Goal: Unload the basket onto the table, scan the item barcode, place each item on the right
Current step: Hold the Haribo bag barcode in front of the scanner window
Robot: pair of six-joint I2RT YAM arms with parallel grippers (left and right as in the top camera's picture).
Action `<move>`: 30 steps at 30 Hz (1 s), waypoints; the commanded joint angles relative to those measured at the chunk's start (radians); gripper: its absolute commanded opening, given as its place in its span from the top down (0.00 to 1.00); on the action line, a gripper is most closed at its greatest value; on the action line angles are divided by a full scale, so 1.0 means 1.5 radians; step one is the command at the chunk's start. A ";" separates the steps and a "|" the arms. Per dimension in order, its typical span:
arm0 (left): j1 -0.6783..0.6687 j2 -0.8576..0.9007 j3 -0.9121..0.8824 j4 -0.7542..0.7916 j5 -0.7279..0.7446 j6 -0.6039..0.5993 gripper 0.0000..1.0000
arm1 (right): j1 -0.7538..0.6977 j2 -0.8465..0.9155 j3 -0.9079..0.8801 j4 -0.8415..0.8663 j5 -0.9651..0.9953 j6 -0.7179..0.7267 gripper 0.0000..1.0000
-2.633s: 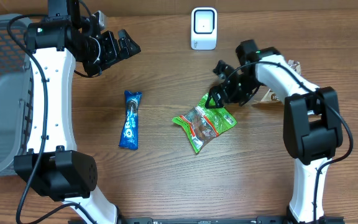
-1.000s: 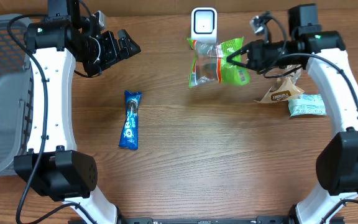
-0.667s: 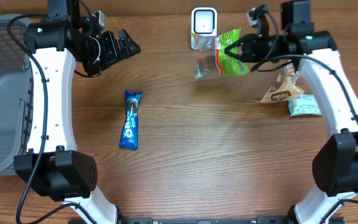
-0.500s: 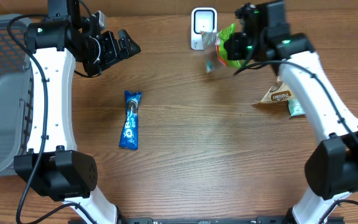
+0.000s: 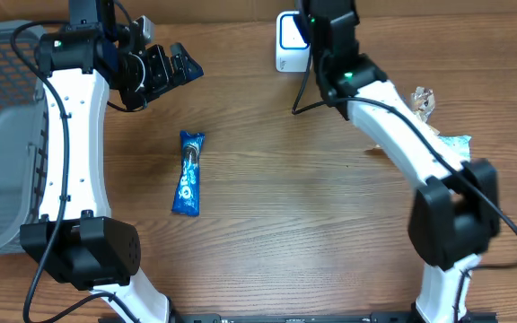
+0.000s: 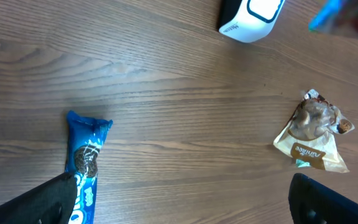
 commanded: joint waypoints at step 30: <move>-0.004 0.001 0.016 0.003 0.005 -0.009 0.00 | 0.000 0.118 0.013 0.357 -0.012 -0.425 0.96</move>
